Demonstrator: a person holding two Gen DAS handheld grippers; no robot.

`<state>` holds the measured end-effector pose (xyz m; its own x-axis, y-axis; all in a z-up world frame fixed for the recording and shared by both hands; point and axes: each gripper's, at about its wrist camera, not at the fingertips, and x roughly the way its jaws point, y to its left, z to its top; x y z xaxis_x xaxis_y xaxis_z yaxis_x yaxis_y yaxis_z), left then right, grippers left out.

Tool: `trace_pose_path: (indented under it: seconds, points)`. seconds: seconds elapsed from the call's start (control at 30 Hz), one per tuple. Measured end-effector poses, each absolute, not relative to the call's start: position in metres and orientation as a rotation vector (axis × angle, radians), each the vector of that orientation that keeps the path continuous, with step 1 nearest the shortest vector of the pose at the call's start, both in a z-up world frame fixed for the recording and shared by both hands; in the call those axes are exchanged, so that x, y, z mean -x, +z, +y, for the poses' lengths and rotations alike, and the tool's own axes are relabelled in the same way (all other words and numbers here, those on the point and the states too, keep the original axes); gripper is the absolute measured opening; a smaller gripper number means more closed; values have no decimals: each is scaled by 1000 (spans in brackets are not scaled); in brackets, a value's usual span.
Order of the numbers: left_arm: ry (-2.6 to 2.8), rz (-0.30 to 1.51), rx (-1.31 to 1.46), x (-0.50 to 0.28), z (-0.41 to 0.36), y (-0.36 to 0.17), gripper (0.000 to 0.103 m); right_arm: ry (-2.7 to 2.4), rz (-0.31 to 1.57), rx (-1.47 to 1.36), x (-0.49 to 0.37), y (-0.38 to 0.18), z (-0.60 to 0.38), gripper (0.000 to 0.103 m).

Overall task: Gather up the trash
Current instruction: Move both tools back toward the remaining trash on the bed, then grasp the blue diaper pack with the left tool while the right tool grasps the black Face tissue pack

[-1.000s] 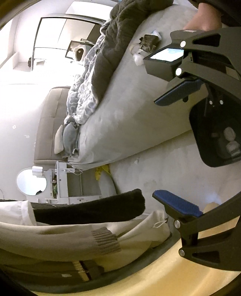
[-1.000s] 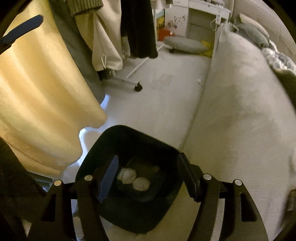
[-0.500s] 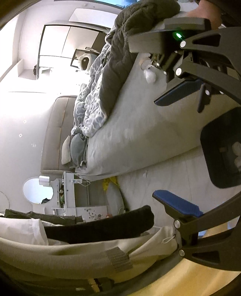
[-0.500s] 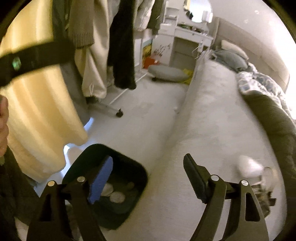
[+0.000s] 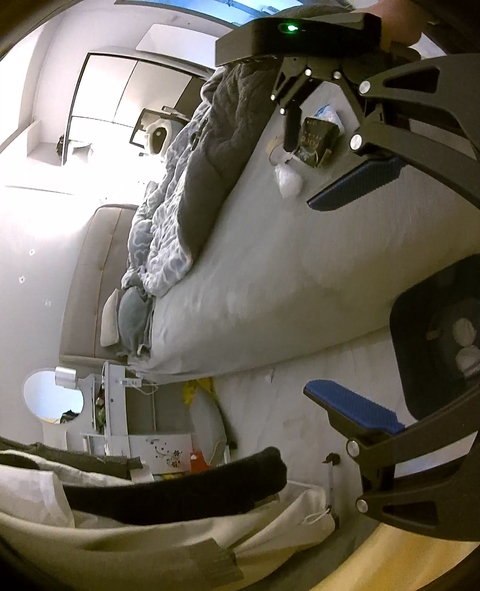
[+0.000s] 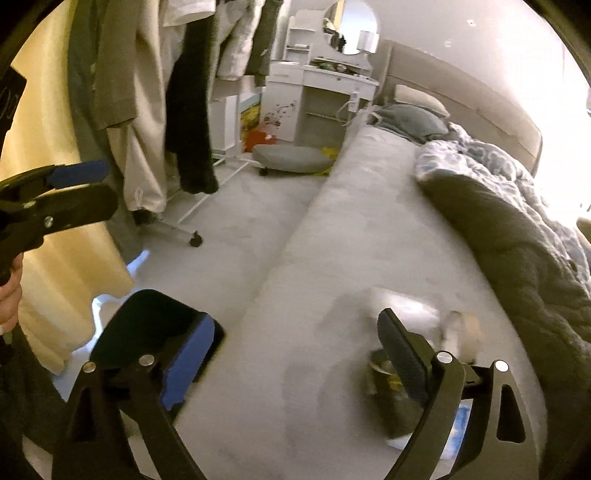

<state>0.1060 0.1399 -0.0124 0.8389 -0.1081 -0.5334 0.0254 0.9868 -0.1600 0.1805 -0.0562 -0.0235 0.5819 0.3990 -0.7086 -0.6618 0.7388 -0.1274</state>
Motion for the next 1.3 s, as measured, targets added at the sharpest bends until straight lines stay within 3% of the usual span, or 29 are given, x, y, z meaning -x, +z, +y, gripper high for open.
trace_pose_path:
  seconds: [0.6,0.7,0.77,0.9,1.3]
  points:
    - [-154,618,157,-122,96,-22,95,523,804,411,-208,-55,-114,92]
    - [-175,629,154,-125,90,-25,95,514,822,394,-211,-59,-119,84]
    - [-192,638,152,-126,84,-28,95,509,838,393,-213,-62,-122,70]
    - [-225,648,135,-127,70,-31,95,506,852,391,-215,-66,-129,57]
    - [-282,685,119,-138,34,-41,95,495,799,240,-214,-33,-167,54]
